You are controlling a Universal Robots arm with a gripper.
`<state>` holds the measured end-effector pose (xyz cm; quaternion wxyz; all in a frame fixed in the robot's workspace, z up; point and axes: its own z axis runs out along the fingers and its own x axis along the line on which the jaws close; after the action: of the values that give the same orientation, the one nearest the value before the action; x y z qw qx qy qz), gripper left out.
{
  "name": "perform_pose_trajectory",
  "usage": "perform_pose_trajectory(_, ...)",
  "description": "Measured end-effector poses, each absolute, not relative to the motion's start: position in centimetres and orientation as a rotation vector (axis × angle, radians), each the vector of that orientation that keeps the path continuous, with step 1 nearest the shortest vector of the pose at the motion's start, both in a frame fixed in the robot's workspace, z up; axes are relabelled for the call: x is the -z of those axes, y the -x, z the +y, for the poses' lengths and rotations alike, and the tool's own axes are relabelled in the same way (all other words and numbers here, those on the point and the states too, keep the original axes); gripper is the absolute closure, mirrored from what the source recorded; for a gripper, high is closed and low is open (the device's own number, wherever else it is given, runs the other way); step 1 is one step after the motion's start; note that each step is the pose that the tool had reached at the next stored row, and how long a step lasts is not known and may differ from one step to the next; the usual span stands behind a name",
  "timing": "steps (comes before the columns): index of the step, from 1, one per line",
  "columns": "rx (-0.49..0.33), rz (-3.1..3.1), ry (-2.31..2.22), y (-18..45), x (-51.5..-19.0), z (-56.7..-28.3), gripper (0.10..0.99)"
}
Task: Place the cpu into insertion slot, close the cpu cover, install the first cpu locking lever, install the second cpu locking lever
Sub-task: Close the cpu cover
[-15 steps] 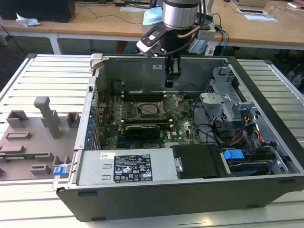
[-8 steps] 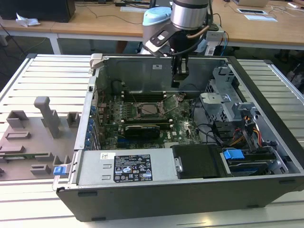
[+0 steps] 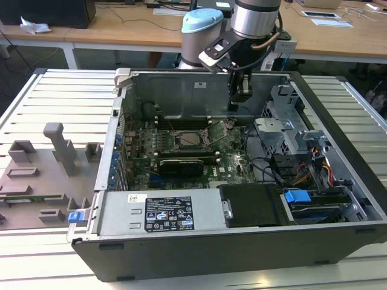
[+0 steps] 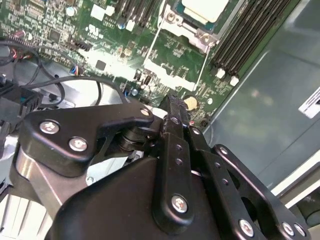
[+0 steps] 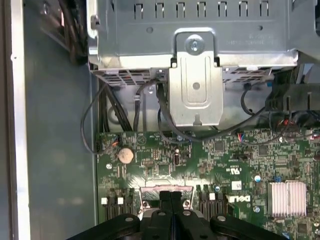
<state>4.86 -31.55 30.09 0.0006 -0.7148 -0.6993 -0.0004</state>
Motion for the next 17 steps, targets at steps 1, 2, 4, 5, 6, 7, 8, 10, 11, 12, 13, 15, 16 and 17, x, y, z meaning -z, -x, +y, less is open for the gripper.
perform_pose_trajectory(1, 0.0, -2.196, 2.244, -5.1, -30.1, -31.5, 0.98)
perform_pose_trajectory(2, -0.003, -2.194, 2.243, -5.4, -29.9, -31.6, 0.98)
perform_pose_trajectory(4, -0.008, -2.192, 2.24, -5.6, -29.5, -31.6, 0.98)
perform_pose_trajectory(5, -0.009, -2.192, 2.24, -5.7, -29.3, -31.6, 0.98)
perform_pose_trajectory(6, -0.01, -2.191, 2.239, -5.8, -28.9, -31.6, 0.98)
perform_pose_trajectory(7, -0.011, -2.191, 2.239, -5.8, -28.7, -31.6, 0.98)
perform_pose_trajectory(8, -0.011, -2.191, 2.239, -5.8, -28.5, -31.6, 0.98)
perform_pose_trajectory(10, -0.012, -2.191, 2.239, -5.9, -28.0, -31.6, 0.98)
perform_pose_trajectory(11, -0.012, -2.191, 2.239, -5.9, -27.7, -31.6, 0.98)
perform_pose_trajectory(12, -0.012, -2.191, 2.239, -5.9, -27.4, -31.6, 0.98)
perform_pose_trajectory(13, -0.012, -2.191, 2.239, -6.0, -27.1, -31.6, 0.98)
perform_pose_trajectory(15, -0.012, -2.191, 2.239, -6.1, -26.6, -31.6, 0.98)
perform_pose_trajectory(16, -0.012, -2.191, 2.239, -6.1, -26.3, -31.6, 0.98)
perform_pose_trajectory(17, -0.012, -2.191, 2.239, -6.1, -26.0, -31.6, 0.98)
